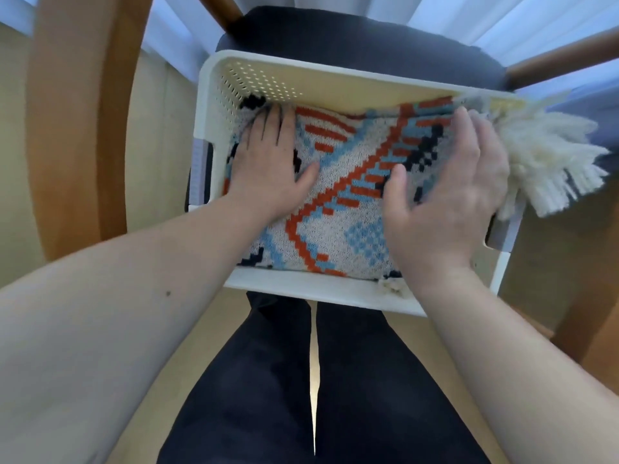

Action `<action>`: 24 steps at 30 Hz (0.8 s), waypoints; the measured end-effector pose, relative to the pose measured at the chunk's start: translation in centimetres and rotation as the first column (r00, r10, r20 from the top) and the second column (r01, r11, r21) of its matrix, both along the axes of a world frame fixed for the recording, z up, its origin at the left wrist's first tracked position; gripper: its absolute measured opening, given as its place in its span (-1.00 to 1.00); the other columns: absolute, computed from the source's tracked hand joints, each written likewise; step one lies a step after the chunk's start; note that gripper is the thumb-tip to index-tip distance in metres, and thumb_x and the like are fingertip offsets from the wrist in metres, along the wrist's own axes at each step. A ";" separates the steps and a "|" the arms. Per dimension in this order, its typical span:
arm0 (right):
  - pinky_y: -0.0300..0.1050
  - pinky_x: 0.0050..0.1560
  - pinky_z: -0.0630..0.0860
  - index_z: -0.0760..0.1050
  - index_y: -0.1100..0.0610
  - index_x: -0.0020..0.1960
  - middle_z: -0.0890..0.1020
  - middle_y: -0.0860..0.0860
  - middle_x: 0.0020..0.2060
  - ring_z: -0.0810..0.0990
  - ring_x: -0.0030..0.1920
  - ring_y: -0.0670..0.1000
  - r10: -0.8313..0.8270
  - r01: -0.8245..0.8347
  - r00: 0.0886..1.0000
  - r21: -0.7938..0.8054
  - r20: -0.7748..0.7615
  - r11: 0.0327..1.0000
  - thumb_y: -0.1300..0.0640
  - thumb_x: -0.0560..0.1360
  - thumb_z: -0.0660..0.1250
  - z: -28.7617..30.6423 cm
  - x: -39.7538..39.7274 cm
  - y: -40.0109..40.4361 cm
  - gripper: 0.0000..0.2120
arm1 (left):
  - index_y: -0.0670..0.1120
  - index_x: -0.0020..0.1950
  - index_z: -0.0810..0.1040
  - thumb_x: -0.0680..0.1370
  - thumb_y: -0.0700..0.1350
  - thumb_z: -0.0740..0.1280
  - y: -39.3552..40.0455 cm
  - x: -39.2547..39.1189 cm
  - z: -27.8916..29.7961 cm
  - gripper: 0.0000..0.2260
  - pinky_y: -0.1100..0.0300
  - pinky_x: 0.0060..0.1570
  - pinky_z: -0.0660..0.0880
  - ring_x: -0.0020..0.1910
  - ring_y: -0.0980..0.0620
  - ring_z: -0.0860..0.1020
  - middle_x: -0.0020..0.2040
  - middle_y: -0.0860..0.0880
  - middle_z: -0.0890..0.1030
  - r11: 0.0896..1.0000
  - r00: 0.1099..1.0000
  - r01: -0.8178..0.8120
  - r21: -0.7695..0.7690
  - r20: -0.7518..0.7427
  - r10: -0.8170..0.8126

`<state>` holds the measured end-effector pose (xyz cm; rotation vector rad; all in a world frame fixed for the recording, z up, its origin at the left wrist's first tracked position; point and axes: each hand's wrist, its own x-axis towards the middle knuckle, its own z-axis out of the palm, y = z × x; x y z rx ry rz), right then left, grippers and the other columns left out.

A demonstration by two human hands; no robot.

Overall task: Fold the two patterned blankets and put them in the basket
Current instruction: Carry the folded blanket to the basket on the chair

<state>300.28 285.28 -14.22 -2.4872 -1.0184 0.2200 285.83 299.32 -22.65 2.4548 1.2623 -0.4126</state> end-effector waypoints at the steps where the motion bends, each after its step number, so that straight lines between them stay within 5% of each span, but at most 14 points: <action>1: 0.08 0.50 0.18 0.20 0.20 0.52 0.28 0.17 0.49 0.23 0.50 0.17 0.021 -0.023 1.000 -0.090 -0.019 0.996 -0.06 0.53 0.33 -0.9 1.1 0.9 -0.33 | -0.16 0.63 -0.11 0.60 0.30 0.08 0.0 0.0 -0.5 -0.20 -0.05 0.57 -0.08 0.60 -0.16 0.00 0.63 -0.19 0.02 1.000 1.000 -0.002 -0.013 0.005 0.002; 4: -0.09 0.38 0.27 0.16 0.08 0.54 0.28 0.00 0.47 0.28 0.46 0.02 -0.155 0.069 0.937 -0.268 -0.312 0.961 -0.19 0.49 0.38 -3.4 4.2 2.0 -0.24 | -0.13 0.63 -0.15 0.60 0.32 0.06 -0.5 -0.1 -1.3 -0.20 -0.02 0.58 -0.12 0.61 -0.12 -0.06 0.64 -0.14 -0.04 0.999 0.997 -0.039 -0.036 0.057 0.041; 7: -0.37 0.21 0.28 0.37 0.04 0.36 0.49 -0.18 0.21 0.44 0.25 -0.15 -0.297 0.241 0.815 -0.176 -0.498 0.955 -0.20 0.42 0.47 -5.6 5.1 1.4 -0.38 | -0.12 0.64 -0.09 0.59 0.30 0.13 -0.8 -0.6 -2.1 -0.19 0.03 0.56 -0.14 0.61 -0.10 -0.04 0.64 -0.13 -0.01 0.994 0.983 -0.091 -0.059 0.154 0.099; 12: -0.04 0.39 0.40 0.39 -0.09 0.19 0.59 -0.16 0.23 0.52 0.26 -0.18 -0.393 0.429 0.723 -0.077 -0.567 0.900 -0.21 0.38 0.46 -8.2 5.6 1.9 -0.52 | -0.10 0.64 -0.01 0.57 0.29 0.16 -0.9 -0.7 -3.3 -0.22 0.03 0.54 -0.13 0.59 -0.15 0.02 0.63 -0.17 0.06 0.995 0.966 -0.094 -0.013 0.240 0.094; 17: -0.35 0.40 0.25 0.28 0.07 0.45 0.43 -0.15 0.36 0.36 0.35 -0.23 -0.277 0.286 0.890 -0.030 -0.362 0.958 -0.02 0.50 0.41 -5.0 3.2 0.0 -0.41 | -0.10 0.61 0.15 0.58 0.23 0.23 -1.0 -0.5 -2.5 -0.30 -0.09 0.56 -0.02 0.57 -0.23 0.11 0.58 -0.23 0.19 0.995 0.964 -0.068 0.077 0.263 0.045; 19: -0.27 0.40 0.26 0.24 0.10 0.48 0.41 -0.05 0.40 0.35 0.41 -0.10 -0.249 0.242 0.926 -0.062 -0.283 0.968 -0.07 0.47 0.45 -4.3 2.1 -0.5 -0.31 | -0.08 0.59 0.22 0.58 0.22 0.23 -0.9 -0.5 -2.2 -0.34 -0.11 0.56 -0.05 0.56 -0.25 0.12 0.56 -0.23 0.24 0.987 0.970 -0.028 0.159 0.243 -0.012; 22: -0.26 0.30 0.26 0.27 0.05 0.47 0.45 -0.04 0.35 0.41 0.37 -0.02 -0.454 0.364 0.765 -0.275 -0.456 0.890 -0.24 0.39 0.47 -5.5 3.0 1.3 -0.22 | -0.02 0.60 0.20 0.58 0.28 0.18 -0.6 -0.3 -2.1 -0.33 -0.04 0.55 -0.08 0.56 -0.21 0.12 0.57 -0.20 0.22 0.989 0.978 -0.111 0.095 0.187 0.092; 24: -0.20 0.33 0.36 0.43 0.00 0.35 0.56 -0.11 0.23 0.53 0.26 -0.07 -0.541 0.481 0.652 -0.261 -0.531 0.837 -0.30 0.31 0.49 -6.3 4.7 2.8 -0.28 | 0.03 0.61 0.15 0.57 0.30 0.19 -0.3 -0.3 -2.2 -0.31 0.02 0.52 -0.08 0.58 -0.16 0.10 0.60 -0.16 0.16 0.985 0.968 -0.171 -0.009 0.184 0.170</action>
